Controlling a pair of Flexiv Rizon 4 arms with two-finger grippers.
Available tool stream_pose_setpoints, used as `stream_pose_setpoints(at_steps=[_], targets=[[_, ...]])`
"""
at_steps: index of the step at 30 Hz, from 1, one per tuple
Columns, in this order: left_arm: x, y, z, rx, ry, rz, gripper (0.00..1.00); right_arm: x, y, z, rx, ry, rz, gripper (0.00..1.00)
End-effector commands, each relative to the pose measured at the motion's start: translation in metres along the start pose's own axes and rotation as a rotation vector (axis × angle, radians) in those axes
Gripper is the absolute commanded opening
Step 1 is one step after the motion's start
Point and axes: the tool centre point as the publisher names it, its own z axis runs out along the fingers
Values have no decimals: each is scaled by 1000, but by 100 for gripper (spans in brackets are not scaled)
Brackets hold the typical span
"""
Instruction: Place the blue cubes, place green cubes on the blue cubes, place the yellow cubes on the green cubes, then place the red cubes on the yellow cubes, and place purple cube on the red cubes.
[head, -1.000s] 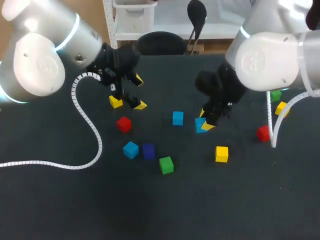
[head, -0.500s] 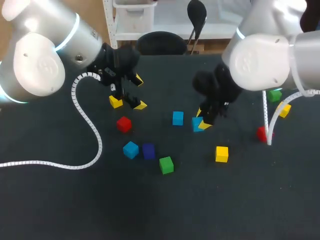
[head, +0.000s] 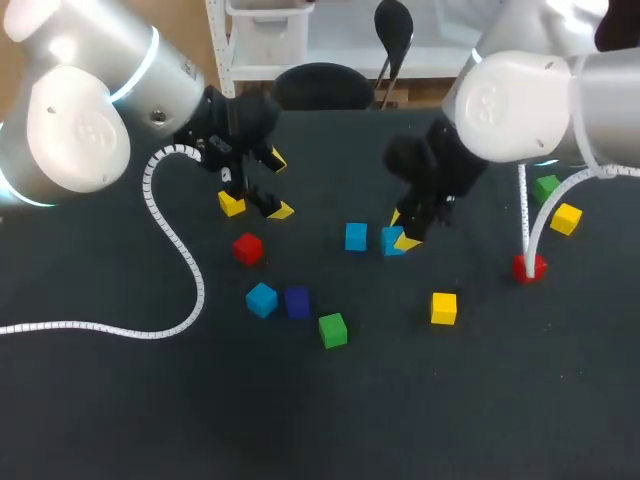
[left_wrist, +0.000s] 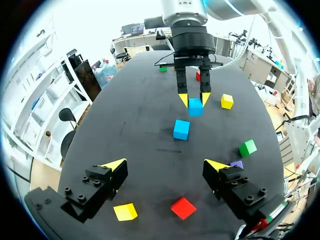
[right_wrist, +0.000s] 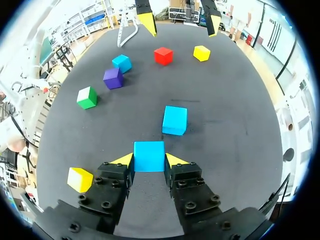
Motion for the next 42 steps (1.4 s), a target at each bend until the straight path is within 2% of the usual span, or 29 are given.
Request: stream_pose_setpoints(at_steps=[1, 19, 42], targets=[[1, 1, 0, 1, -1, 1, 100, 1, -2, 3, -4, -2, 5, 0], [1, 1, 0, 1, -1, 1, 100, -6, -7, 7, 10, 20, 6, 0], [1, 1, 0, 1, -1, 1, 100, 2, -23, 14, 4, 15, 37, 0]])
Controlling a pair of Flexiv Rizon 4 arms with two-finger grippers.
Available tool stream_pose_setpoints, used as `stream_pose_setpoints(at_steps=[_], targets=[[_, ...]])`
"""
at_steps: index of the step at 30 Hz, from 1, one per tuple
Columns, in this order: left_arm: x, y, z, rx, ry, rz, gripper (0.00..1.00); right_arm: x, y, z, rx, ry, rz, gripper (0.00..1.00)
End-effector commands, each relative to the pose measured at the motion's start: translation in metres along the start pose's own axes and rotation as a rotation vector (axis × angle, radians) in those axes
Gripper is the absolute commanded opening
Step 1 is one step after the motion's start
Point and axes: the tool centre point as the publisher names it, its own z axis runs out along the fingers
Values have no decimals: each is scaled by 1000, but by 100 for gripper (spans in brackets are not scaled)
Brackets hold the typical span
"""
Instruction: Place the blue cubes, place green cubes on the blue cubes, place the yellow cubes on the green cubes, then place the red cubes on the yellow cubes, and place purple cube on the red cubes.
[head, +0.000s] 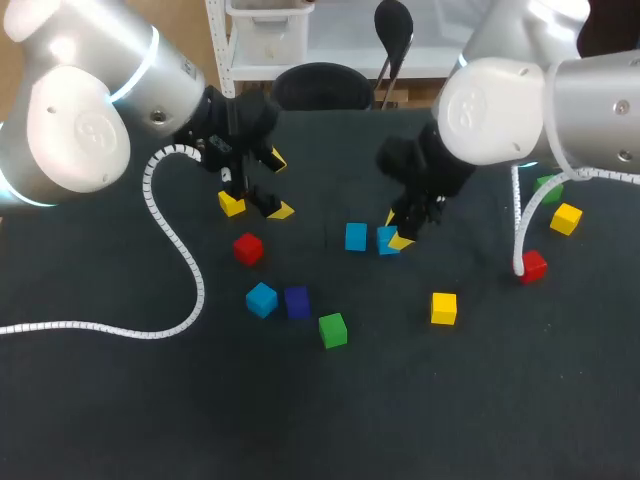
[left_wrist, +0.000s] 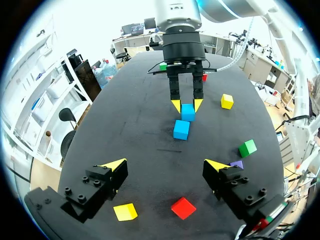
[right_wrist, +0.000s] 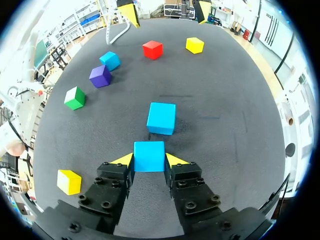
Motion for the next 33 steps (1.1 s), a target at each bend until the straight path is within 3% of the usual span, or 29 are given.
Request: stream_pose_setpoints(at_steps=[1, 33], targets=[[1, 1, 0, 1, -1, 1, 100, 0, -5, 2, -6, -5, 3, 0], [1, 1, 0, 1, -1, 1, 100, 0, -14, 4, -3, -6, 13, 0]])
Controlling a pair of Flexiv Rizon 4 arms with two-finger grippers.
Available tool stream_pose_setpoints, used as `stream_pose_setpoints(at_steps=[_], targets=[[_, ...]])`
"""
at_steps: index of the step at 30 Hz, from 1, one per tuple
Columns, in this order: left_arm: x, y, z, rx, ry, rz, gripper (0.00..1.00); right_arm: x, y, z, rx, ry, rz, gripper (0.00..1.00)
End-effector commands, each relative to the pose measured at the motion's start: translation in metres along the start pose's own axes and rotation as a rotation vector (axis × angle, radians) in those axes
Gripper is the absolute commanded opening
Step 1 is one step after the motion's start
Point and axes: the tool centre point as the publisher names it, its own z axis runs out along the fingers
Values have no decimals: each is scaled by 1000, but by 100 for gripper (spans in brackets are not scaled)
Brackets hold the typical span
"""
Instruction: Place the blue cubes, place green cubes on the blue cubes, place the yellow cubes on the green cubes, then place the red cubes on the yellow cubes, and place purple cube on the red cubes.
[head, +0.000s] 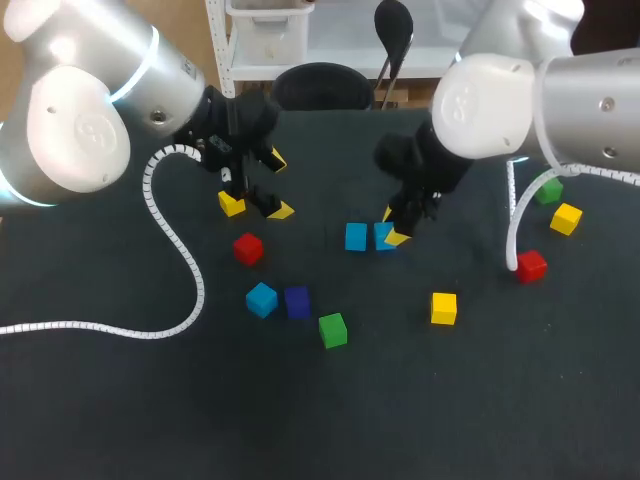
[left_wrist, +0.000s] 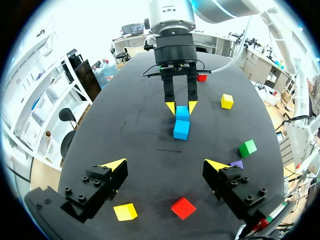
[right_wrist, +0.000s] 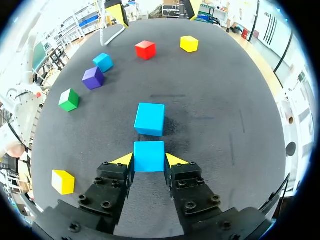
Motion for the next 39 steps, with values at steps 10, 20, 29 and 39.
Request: stream_pose_setpoints(at_steps=[10, 20, 29, 39], targets=[[1, 1, 0, 1, -1, 1, 100, 0, -4, 2, -7, -4, 9, 0], [1, 1, 0, 1, -1, 1, 100, 0, -3, 4, -16, -8, 11, 0], [1, 1, 0, 1, -1, 1, 100, -1, -2, 0, -8, -22, 9, 0], [1, 1, 0, 1, -1, 1, 100, -4, 3, -9, 15, -30, -7, 0]])
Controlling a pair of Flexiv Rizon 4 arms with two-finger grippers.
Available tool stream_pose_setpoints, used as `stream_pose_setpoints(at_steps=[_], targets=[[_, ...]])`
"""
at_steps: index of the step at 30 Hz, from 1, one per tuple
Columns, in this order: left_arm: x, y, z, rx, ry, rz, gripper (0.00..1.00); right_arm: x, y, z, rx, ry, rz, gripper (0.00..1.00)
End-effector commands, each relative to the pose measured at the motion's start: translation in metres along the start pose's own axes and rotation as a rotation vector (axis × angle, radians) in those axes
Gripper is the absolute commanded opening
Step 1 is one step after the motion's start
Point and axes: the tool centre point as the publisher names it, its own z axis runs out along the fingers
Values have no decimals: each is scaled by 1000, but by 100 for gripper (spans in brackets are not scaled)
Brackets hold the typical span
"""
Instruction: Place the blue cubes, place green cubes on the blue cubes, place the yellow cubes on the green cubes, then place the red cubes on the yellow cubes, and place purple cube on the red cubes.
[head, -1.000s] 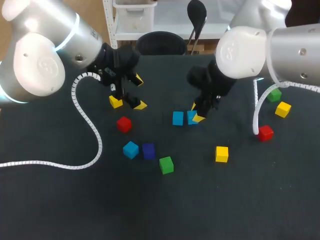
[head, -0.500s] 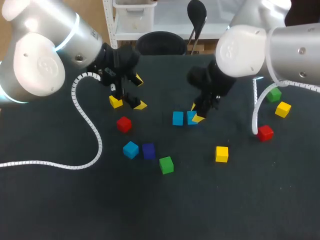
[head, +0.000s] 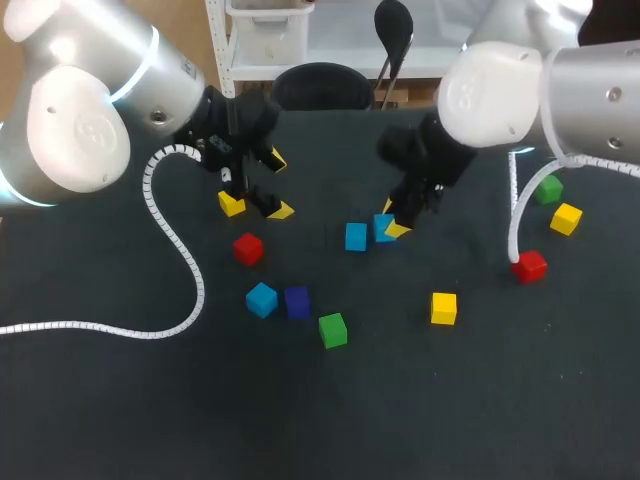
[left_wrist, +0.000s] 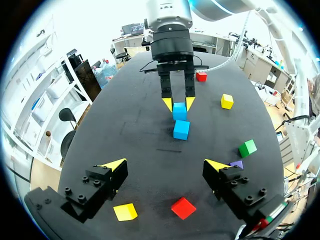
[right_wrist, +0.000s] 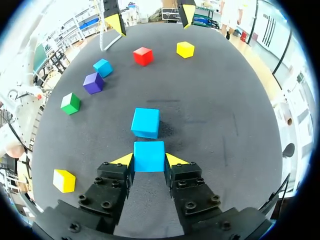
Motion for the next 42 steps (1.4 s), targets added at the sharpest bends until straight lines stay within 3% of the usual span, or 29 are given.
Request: stream_pose_setpoints(at_steps=[1, 42], targets=[[1, 1, 0, 1, -1, 1, 100, 1, 6, 3, 5, 2, -1, 0], [1, 1, 0, 1, -1, 1, 100, 5, 2, 14, -9, 36, 10, 0]])
